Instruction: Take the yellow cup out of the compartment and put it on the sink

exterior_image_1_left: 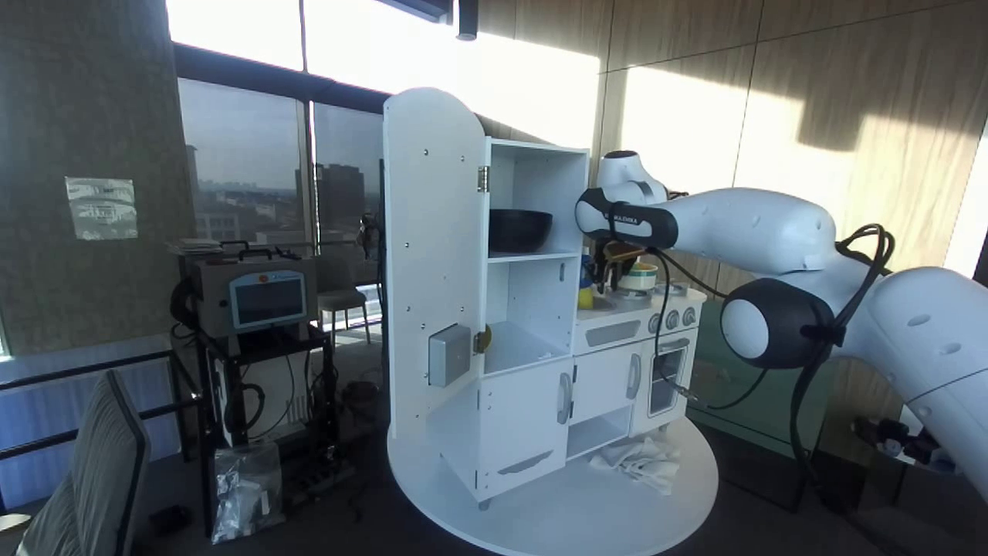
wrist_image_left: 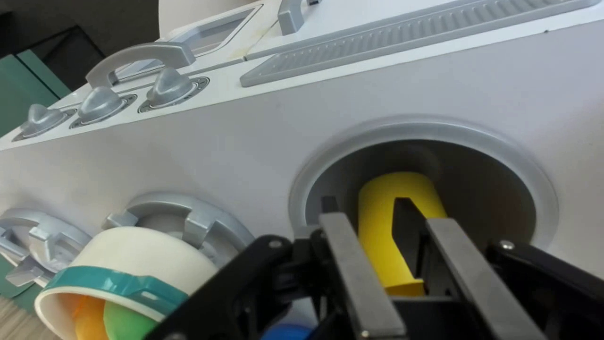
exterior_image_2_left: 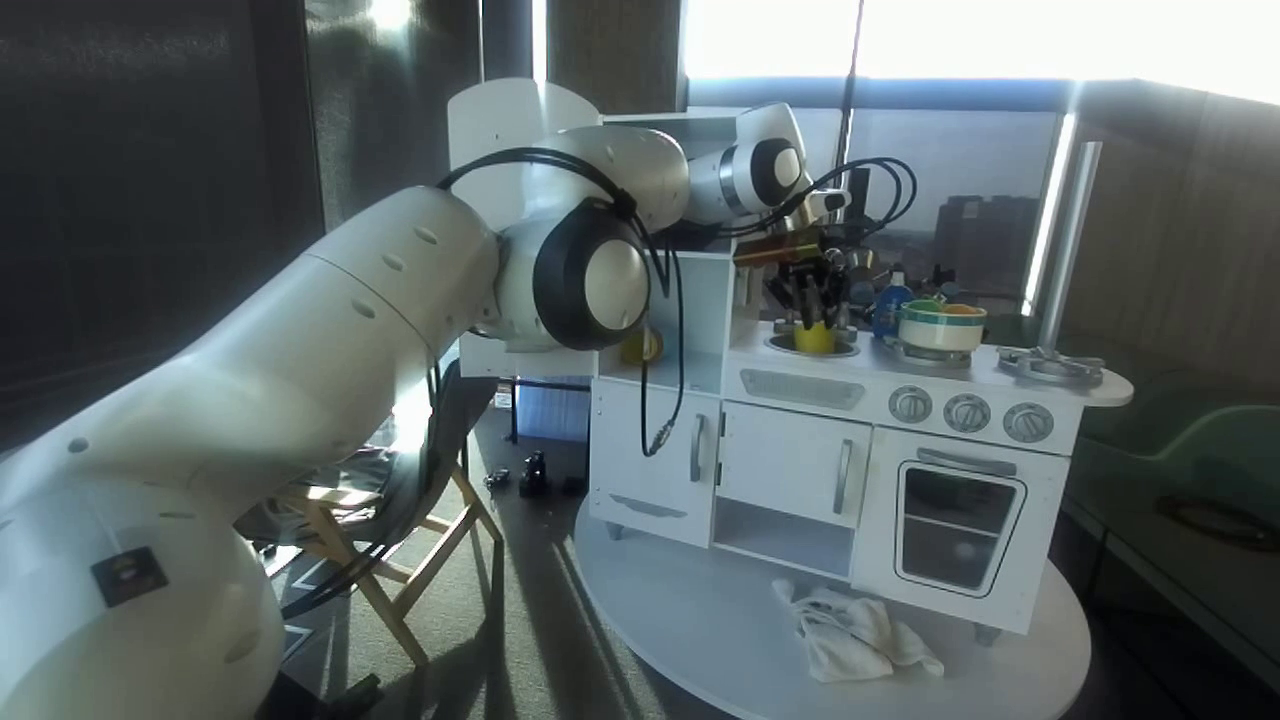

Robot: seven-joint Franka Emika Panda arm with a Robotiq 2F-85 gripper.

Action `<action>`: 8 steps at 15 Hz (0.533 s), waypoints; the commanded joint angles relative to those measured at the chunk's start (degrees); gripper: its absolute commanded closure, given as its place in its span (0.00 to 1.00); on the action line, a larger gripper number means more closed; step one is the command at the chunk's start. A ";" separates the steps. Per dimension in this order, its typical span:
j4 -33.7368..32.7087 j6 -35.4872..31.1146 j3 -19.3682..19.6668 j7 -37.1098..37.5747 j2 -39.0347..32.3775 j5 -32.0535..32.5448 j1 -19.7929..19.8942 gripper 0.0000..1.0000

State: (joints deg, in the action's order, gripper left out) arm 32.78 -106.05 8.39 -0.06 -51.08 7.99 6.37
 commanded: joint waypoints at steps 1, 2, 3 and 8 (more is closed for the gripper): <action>-3.85 0.41 1.19 0.95 -0.89 1.24 -0.69 0.31; -3.82 0.80 1.36 0.72 -0.42 1.31 -0.86 0.25; -3.75 1.32 1.58 0.61 0.10 1.39 -1.06 0.18; -4.71 3.00 3.60 3.34 1.09 1.75 -0.87 0.00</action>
State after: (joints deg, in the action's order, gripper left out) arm 29.72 -104.83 10.70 1.08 -50.61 8.92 5.51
